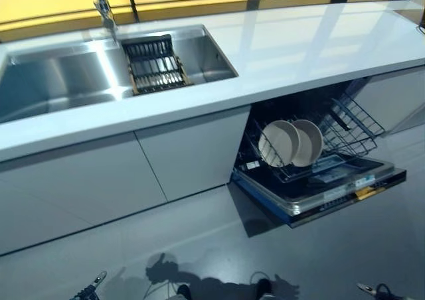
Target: Take plates into dishwasher
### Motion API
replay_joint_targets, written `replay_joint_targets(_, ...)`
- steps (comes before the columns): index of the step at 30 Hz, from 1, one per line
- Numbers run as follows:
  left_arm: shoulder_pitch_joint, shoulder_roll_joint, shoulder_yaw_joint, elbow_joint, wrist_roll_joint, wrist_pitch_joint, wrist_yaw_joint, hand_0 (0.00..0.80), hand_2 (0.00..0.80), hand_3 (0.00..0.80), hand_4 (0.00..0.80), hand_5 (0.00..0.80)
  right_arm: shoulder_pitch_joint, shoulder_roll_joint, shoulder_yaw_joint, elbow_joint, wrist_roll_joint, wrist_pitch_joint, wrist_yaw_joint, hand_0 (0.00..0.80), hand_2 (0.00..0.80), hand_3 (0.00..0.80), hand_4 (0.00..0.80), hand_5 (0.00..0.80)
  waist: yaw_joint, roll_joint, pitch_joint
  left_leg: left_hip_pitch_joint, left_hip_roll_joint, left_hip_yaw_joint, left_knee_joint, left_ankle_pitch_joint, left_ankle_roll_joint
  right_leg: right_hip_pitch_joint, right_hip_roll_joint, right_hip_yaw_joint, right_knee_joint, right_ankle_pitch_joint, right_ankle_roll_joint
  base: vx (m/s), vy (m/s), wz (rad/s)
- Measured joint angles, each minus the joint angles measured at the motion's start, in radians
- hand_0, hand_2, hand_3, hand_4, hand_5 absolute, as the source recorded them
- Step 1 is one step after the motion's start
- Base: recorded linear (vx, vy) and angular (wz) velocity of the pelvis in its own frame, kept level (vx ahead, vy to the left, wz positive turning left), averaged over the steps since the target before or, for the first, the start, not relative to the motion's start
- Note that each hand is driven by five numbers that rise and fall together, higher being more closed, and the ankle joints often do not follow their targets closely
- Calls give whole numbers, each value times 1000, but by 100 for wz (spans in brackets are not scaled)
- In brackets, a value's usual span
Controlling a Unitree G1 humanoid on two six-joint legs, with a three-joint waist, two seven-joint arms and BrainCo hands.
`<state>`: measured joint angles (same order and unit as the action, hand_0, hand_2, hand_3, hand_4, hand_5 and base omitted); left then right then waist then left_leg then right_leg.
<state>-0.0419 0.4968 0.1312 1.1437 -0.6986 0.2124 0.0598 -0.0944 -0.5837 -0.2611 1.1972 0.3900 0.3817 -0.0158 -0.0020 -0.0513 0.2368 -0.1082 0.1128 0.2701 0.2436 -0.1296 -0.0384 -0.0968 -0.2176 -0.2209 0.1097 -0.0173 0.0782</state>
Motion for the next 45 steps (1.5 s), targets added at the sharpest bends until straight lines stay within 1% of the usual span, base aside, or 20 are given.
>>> replay_joint_targets(1,0,-25,-1,-19,-5,-3,3,0,0,0,0,0,-1,1,-1,-12,30,-6,-17,0,0,0,0,0,-2,15,14,-16,16,-18,12,1,-12,-2,15,6,-12,23,41,-175,-275,11)
replay_joint_targets(2,0,-52,-1,-29,-6,-1,2,0,0,0,0,0,-3,0,-2,-20,58,-11,-25,0,0,0,0,0,-3,32,16,-31,33,-20,8,7,-19,-13,40,5,-25,26,27,-126,-164,0)
replay_joint_targets(3,1,-69,-1,-29,-6,0,2,0,0,0,0,0,-14,0,-2,-20,78,-12,-32,0,0,0,0,0,-1,49,23,-39,44,-34,-9,24,-21,-15,59,-7,-44,39,11,-141,-170,-8)
replay_joint_targets(4,3,-83,0,-29,-5,0,2,0,0,0,0,0,-23,-1,-2,-23,99,-12,-39,0,0,0,0,0,-5,59,25,-37,49,-43,-44,49,-23,-14,71,-17,-65,49,0,-103,-102,4)
replay_joint_targets(6,6,-101,0,-37,-5,0,2,0,0,0,0,0,-21,-6,-3,-42,156,-11,-58,0,0,0,0,0,-8,77,28,-17,44,-56,-126,99,-7,-18,85,-27,-85,68,-13,-103,-79,5)
replay_joint_targets(8,6,-108,0,-55,-5,-2,0,0,0,0,0,0,-23,-21,-4,-59,222,-15,-70,0,0,0,0,0,-9,100,40,-4,44,-58,-167,126,-9,-23,91,-35,-82,72,-21,-64,-44,3)
replay_joint_targets(10,5,-112,0,-64,-5,-9,-1,0,0,0,0,0,-31,-26,-19,-59,284,-30,-83,0,0,0,0,0,-9,122,53,12,39,-64,-198,150,-31,-18,89,-39,-83,73,-20,-52,-13,9)
replay_joint_targets(13,6,-116,0,-66,-12,-13,-2,0,0,0,0,0,-59,-25,-41,-56,382,-54,-88,0,0,0,0,0,-7,155,69,29,20,-72,-231,169,-56,-9,72,-48,-85,75,-6,-87,-5,12)
replay_joint_targets(17,7,-137,-2,-67,-36,-25,-4,0,0,0,0,0,-110,-25,-45,-56,511,-99,-95,0,0,0,0,0,-7,197,93,24,-20,-79,-267,189,-36,-11,35,-60,-110,92,20,-73,9,14)
replay_joint_targets(21,11,-149,-2,-66,-59,-43,-18,0,0,0,0,0,-166,-25,-44,-58,620,-124,-95,0,0,0,0,0,5,228,110,10,-44,-91,-270,191,-23,-17,11,-70,-111,95,35,-33,7,13)
replay_joint_targets(23,11,-159,-10,-66,-67,-49,-22,0,0,0,0,0,-194,-26,-44,-59,634,-140,-97,0,0,0,0,0,19,239,117,8,-51,-96,-269,191,-20,-18,4,-75,-106,94,39,-23,14,9)
replay_joint_targets(25,18,-166,-25,-67,-72,-51,-28,0,0,0,0,0,-230,-29,-43,-59,634,-141,-103,0,0,0,0,0,21,245,120,6,-56,-104,-269,191,-18,-18,-1,-81,-100,90,43,-40,17,10)
replay_joint_targets(26,19,-171,-40,-67,-77,-51,-31,0,0,0,0,0,-244,-38,-42,-59,635,-141,-105,0,0,0,0,0,20,248,126,4,-59,-108,-267,190,-15,-23,-7,-83,-85,81,46,-48,17,16)
replay_joint_targets(28,20,-188,-41,-68,-97,-52,-32,0,0,0,0,0,-303,-69,-42,-61,644,-141,-120,0,0,0,0,0,25,256,138,-15,-67,-114,-255,189,-9,-53,-24,-87,-37,60,50,-49,28,14)
replay_joint_targets(29,19,-194,-41,-69,-104,-52,-33,0,0,0,0,0,-324,-83,-42,-61,649,-141,-125,0,0,0,0,0,20,259,148,-17,-70,-115,-251,189,-8,-61,-30,-87,-18,52,50,-48,29,12)
replay_joint_targets(32,20,-207,-42,-73,-123,-53,-36,0,0,0,0,0,-361,-117,-42,-63,712,-141,-130,0,0,0,0,0,44,265,160,-32,-80,-122,-234,186,-2,-93,-49,-87,45,22,52,-41,23,8)
replay_joint_targets(35,27,-208,-43,-74,-144,-53,-37,0,0,0,0,0,-368,-136,-40,-63,816,-142,-133,0,0,0,0,0,44,264,164,-48,-87,-132,-216,185,0,-122,-67,-88,106,-8,48,-39,16,10)
replay_joint_targets(39,32,-211,-49,-77,-147,-57,-37,0,0,0,0,0,-403,-135,-34,-64,958,-142,-100,0,0,0,0,0,45,273,180,-64,-87,-137,-188,184,0,-142,-74,-87,150,-24,39,-24,6,5)
replay_joint_targets(40,35,-211,-64,-76,-147,-60,-37,0,0,0,0,0,-422,-135,-32,-67,981,-143,-77,0,0,0,0,0,45,278,186,-63,-86,-136,-181,183,1,-143,-75,-86,160,-25,37,0,0,0)
replay_joint_targets(45,56,-220,-75,-76,-147,-63,-39,0,0,0,0,0,-454,-136,39,-73,1019,-165,-79,0,0,0,0,0,44,287,192,-65,-78,-135,-170,181,5,-155,-75,-87,182,-31,27,-16,-6,-5)
